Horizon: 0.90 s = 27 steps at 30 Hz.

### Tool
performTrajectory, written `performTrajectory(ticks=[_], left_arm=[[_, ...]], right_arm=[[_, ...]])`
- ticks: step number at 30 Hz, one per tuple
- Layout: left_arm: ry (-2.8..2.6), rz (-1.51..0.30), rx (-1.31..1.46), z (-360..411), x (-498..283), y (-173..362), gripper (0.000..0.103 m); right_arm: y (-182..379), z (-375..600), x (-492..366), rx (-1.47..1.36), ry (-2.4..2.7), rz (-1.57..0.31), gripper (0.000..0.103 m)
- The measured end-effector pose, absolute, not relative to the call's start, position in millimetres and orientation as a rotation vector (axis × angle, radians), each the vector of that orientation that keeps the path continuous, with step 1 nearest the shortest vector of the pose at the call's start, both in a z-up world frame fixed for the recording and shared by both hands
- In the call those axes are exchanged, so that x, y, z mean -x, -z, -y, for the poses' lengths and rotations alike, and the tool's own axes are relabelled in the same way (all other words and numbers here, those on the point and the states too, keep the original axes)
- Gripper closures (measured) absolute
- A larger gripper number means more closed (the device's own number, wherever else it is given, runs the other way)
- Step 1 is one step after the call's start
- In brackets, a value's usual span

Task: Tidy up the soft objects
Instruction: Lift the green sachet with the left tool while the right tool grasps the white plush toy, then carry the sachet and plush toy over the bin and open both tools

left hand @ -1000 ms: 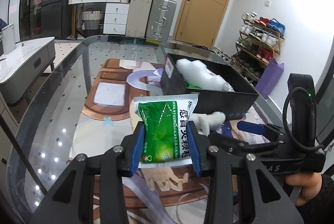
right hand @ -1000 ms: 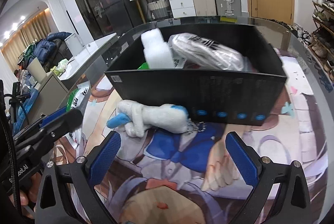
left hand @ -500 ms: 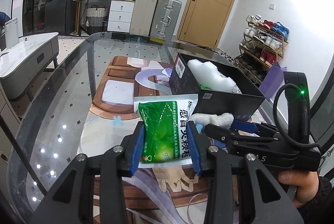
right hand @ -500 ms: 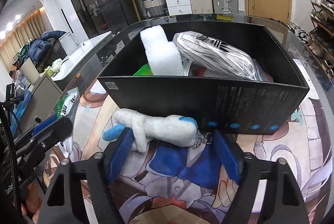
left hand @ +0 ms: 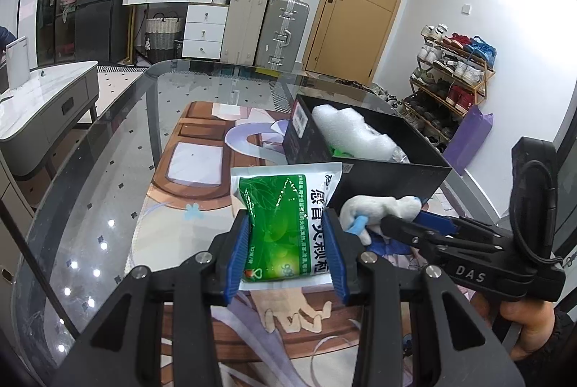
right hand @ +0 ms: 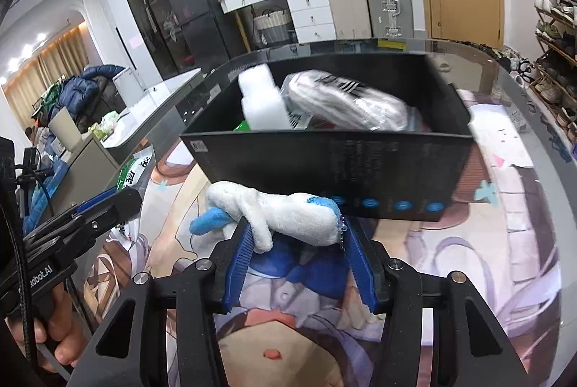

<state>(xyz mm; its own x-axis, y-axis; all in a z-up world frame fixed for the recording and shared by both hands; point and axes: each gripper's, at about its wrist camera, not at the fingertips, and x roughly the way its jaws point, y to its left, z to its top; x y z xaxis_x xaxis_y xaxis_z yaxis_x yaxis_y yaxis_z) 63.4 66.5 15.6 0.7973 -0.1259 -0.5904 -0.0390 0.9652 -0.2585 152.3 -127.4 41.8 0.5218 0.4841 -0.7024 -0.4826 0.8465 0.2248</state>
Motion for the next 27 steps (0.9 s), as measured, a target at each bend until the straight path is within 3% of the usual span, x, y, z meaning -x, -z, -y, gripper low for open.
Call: performTrajectory(ticks=[27], left_arm=[[0.099,-0.585,0.198,-33.7,-104.9,-64.0,0.064]], right_arm=[[-124.1,197.0,-155.1,-0.040,-0.442,-0.618,0.052]])
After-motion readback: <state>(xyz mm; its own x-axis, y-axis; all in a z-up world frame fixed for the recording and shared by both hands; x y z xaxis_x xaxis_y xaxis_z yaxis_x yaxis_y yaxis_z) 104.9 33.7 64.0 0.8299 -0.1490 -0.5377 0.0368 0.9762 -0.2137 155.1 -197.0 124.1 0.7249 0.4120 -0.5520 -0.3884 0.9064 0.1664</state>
